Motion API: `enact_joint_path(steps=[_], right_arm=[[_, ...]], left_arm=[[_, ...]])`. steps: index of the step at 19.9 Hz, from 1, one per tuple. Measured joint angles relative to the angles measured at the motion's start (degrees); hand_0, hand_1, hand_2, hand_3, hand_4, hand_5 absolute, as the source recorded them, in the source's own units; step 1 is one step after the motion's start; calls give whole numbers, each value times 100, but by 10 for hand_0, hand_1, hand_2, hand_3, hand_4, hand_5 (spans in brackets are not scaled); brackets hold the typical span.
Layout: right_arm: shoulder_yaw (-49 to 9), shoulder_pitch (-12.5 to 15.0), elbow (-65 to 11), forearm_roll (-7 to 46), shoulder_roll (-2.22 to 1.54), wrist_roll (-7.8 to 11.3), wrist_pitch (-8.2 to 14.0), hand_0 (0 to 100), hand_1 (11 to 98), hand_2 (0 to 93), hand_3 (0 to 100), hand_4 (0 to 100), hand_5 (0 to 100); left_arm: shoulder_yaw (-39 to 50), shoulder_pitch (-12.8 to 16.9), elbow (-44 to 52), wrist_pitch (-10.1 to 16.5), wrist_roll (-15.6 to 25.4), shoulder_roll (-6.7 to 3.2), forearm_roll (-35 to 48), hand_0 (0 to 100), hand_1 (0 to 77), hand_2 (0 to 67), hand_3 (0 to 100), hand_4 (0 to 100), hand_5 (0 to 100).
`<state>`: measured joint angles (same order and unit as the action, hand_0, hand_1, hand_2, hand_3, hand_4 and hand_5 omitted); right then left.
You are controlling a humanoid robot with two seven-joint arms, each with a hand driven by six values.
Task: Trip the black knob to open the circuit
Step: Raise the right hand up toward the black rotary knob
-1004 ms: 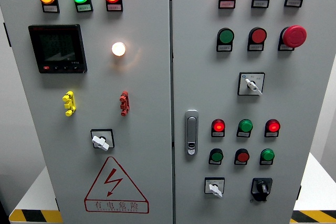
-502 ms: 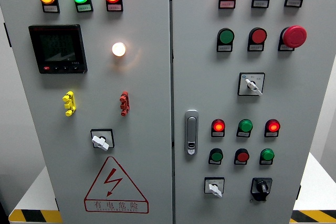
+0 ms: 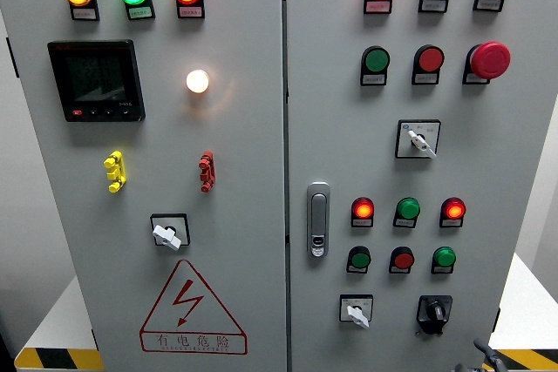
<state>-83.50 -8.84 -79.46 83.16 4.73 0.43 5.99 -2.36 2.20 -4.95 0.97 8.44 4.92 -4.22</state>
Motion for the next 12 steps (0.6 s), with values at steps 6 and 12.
enact_joint_path(steps=[6,12], right_arm=[[52,47,-243,48,102,-39,1,772,549,26,813,793,878],[153,-89,-254,144,198,-77,-2,795,546,25,829,798,900]], left_arm=[[0,0,2,0,0,0,0,0,34,127,213,66,17],[0,0,3,0,0,0,0,0,36,127,213,66,17]])
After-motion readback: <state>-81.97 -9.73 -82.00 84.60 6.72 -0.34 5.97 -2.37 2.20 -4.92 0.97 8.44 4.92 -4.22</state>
